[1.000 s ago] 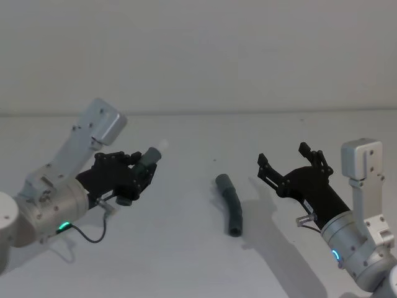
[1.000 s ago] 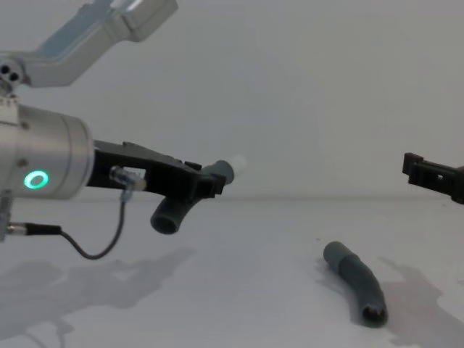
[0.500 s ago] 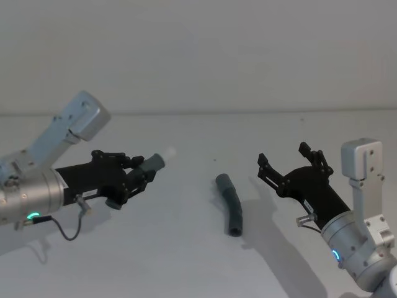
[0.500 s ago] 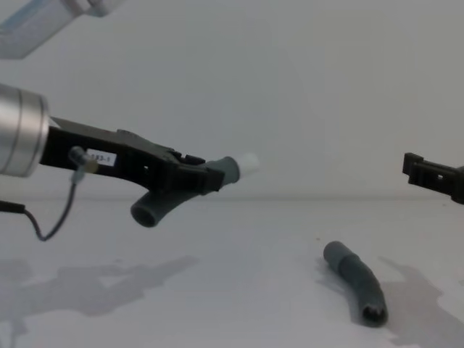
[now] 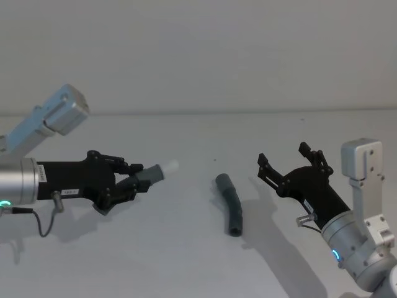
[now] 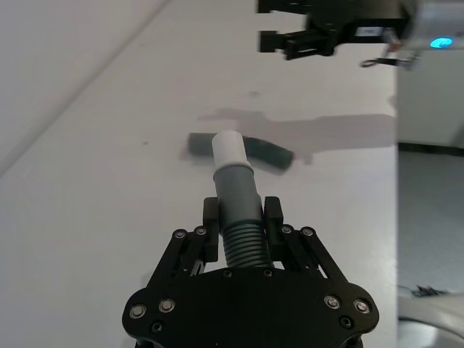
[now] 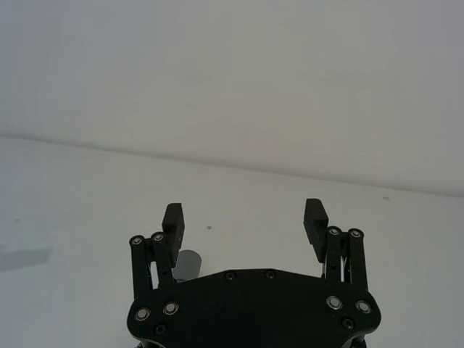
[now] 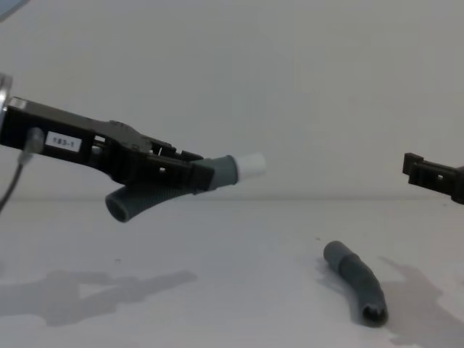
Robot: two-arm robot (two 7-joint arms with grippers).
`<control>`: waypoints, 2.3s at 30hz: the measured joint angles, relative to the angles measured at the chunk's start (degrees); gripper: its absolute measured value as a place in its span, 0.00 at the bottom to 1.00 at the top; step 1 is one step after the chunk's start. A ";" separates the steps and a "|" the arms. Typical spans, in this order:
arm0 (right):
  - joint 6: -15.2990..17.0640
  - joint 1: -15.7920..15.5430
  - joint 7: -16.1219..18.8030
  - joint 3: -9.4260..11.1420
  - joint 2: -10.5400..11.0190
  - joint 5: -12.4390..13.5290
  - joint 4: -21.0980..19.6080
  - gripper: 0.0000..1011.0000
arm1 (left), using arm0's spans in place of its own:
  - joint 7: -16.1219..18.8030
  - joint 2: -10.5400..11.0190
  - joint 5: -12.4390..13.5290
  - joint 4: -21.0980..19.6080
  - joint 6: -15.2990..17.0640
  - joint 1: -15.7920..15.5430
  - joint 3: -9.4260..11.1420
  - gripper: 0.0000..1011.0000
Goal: Use both hands to pick up one end of the pipe from the table, align the ends, and insert them.
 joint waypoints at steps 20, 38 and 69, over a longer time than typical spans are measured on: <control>0.00 0.00 0.00 0.00 0.00 0.00 0.00 0.99 | -22.77 1.27 -4.32 13.90 -8.08 -10.17 5.22 0.33; 0.00 0.00 0.00 0.00 0.00 0.00 0.00 0.99 | -27.26 0.68 -5.62 20.43 -12.91 -12.77 6.67 0.33; 17.46 2.02 -0.71 -0.47 -1.70 3.89 -7.93 0.99 | -26.35 0.41 -6.59 22.13 -15.11 -12.38 6.56 0.33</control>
